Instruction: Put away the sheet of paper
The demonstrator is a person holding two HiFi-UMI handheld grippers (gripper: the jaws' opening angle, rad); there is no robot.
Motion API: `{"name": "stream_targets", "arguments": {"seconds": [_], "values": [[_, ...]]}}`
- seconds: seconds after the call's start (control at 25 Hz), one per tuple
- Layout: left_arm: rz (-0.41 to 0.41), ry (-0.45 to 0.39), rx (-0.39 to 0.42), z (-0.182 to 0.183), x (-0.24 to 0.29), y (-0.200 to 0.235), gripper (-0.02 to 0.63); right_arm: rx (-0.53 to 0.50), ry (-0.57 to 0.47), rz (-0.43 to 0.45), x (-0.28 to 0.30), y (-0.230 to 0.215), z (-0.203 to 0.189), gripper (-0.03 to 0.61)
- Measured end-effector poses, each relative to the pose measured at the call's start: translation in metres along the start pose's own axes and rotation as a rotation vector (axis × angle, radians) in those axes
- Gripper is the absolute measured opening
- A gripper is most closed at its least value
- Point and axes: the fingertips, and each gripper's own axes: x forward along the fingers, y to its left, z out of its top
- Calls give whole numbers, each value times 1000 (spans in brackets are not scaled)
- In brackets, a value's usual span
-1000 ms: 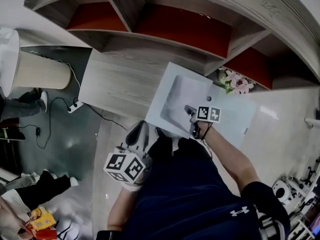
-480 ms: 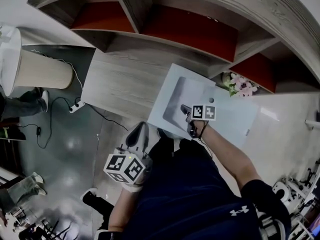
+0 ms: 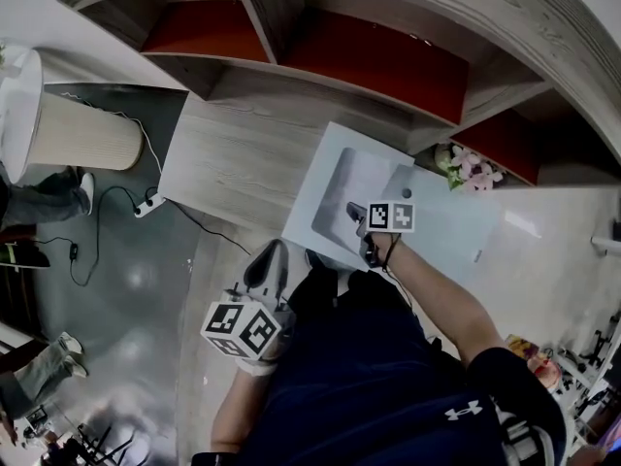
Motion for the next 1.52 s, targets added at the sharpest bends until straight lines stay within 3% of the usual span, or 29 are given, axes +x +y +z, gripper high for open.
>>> {"name": "stream_targets", "arguments": {"seconds": [0.64, 0.8, 1.12, 1.52], "values": [[-23, 13, -7, -2, 0, -2, 26, -2, -2, -1, 0, 0, -2, 17], [-30, 13, -4, -1, -1, -6, 26, -21, -3, -30, -5, -3, -1, 104], [-41, 13, 0, -6, -1, -17, 26, -50, -2, -89, -21, -11, -6, 183], [-69, 5, 13, -15, 1, -39, 26, 17, -111, -176, -81, -45, -6, 198]]}}
